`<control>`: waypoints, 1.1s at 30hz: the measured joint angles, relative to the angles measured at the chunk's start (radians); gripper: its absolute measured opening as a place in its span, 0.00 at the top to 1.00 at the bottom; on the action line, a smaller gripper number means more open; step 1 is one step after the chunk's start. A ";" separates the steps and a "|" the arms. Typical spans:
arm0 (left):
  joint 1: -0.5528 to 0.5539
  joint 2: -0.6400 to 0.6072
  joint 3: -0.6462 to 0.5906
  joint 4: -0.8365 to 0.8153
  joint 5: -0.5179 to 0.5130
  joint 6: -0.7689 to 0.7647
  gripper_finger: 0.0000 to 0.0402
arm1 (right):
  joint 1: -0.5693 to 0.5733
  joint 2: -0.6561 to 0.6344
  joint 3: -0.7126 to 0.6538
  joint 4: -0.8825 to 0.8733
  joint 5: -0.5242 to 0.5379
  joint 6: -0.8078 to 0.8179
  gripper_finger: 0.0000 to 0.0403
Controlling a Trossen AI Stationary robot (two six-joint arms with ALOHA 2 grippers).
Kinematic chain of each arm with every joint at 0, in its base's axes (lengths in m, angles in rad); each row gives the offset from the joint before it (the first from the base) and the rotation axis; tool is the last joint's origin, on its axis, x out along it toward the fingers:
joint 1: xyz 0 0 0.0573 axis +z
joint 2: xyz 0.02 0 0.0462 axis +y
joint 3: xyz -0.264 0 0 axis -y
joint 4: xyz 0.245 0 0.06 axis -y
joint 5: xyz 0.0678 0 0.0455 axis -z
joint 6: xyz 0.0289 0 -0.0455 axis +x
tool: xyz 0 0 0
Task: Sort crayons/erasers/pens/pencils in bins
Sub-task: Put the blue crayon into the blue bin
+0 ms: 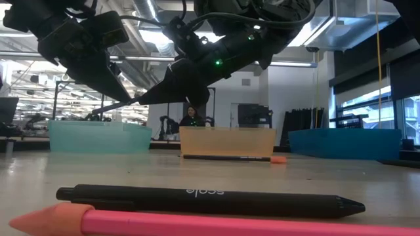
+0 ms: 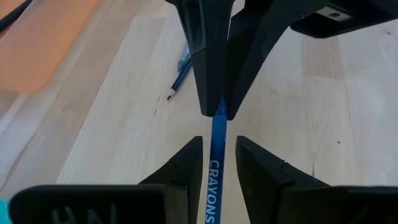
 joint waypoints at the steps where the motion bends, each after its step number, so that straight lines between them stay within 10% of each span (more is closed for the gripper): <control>1: 0.000 0.000 0.000 -0.004 0.000 0.000 0.78 | 0.000 0.000 0.000 0.000 0.000 0.000 0.89; 33: -0.001 0.000 0.000 -0.170 0.032 -0.044 0.78 | -0.033 -0.001 0.000 -0.105 0.016 0.050 0.89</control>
